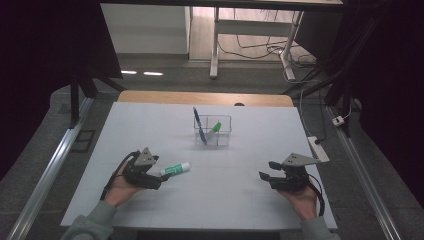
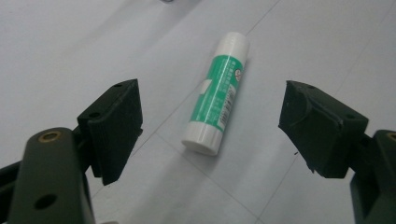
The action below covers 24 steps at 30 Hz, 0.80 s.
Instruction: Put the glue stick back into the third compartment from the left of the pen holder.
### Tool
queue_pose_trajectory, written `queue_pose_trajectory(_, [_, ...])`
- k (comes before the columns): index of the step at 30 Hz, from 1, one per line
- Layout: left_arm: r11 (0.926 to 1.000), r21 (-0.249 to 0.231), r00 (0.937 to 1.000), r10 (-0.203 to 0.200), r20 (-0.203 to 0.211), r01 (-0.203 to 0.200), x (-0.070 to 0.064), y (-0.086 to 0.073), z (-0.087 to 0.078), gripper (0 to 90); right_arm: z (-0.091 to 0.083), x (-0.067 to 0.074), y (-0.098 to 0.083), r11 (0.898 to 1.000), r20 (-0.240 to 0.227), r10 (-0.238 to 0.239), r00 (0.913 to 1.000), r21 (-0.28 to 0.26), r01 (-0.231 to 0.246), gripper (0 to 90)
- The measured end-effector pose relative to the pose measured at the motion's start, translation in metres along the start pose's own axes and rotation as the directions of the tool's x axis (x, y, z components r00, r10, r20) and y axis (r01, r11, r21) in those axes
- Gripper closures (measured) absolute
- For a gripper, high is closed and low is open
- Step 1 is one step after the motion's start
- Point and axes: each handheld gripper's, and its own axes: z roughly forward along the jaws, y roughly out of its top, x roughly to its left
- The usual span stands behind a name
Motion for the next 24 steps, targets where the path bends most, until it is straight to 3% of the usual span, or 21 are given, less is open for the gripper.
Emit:
queue_pose_trajectory(8, [0.9977, 0.059, 0.9986, 0.032, 0.042, -0.035, -0.001, 0.007, 0.007, 21.2, 0.001, 0.001, 0.000, 1.000, -0.001, -0.003, 1.0000, 0.007, 0.003, 40.8])
queue_pose_trajectory(15, [0.9885, 0.138, 0.9961, 0.052, 0.071, -0.061, 0.000, 0.015, 0.016, 21.6, 0.002, 0.000, -0.001, 1.000, 0.006, -0.006, 1.0000, 0.019, 0.006, 40.7])
queue_pose_trajectory(18, [0.9813, 0.176, 0.9929, 0.061, 0.102, -0.078, 0.002, 0.020, 0.020, 22.4, 0.001, 0.000, -0.001, 1.000, 0.009, -0.006, 0.9999, 0.019, 0.005, 40.6])
queue_pose_trajectory(21, [0.9673, 0.231, 0.9895, 0.077, 0.123, -0.104, 0.005, 0.024, 0.026, 24.5, 0.001, 0.000, -0.001, 1.000, 0.004, -0.005, 1.0000, 0.015, 0.005, 40.7])
queue_pose_trajectory(24, [0.9588, 0.253, 0.9863, 0.097, 0.134, -0.128, 0.006, 0.028, 0.031, 28.4, 0.001, 0.000, -0.001, 1.000, 0.008, -0.005, 1.0000, 0.019, 0.005, 40.6])
